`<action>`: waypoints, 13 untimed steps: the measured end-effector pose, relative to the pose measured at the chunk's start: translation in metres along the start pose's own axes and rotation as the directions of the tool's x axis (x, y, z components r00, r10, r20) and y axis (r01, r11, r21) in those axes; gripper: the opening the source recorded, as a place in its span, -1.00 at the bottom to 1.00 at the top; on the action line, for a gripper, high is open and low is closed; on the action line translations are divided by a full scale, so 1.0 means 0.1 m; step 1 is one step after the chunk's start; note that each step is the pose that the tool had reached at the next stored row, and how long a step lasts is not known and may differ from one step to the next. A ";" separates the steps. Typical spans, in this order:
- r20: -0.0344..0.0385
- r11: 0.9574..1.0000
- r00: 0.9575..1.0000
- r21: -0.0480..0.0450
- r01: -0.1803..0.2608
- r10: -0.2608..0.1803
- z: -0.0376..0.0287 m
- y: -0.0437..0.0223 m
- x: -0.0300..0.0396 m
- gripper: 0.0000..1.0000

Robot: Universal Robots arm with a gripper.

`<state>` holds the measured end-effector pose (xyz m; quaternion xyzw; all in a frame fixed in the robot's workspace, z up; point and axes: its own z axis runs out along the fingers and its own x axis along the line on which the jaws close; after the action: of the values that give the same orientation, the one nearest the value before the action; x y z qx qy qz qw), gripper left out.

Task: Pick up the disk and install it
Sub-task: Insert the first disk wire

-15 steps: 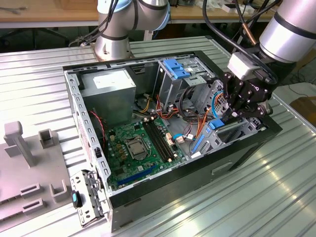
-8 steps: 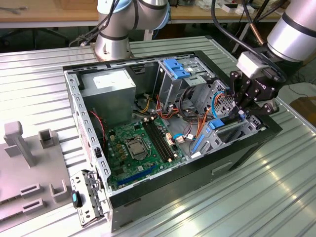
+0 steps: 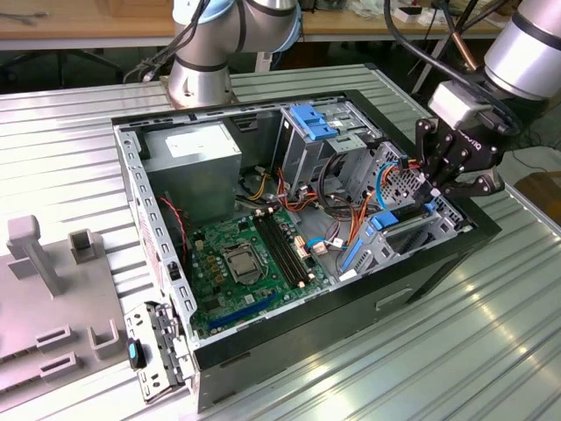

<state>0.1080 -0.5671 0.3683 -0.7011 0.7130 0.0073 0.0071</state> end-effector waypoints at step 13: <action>0.000 0.998 0.998 -0.001 0.066 -0.066 -0.004 -0.157 -0.056 -0.79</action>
<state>0.1238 -0.5617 0.3688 -0.7243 0.6894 0.0075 0.0068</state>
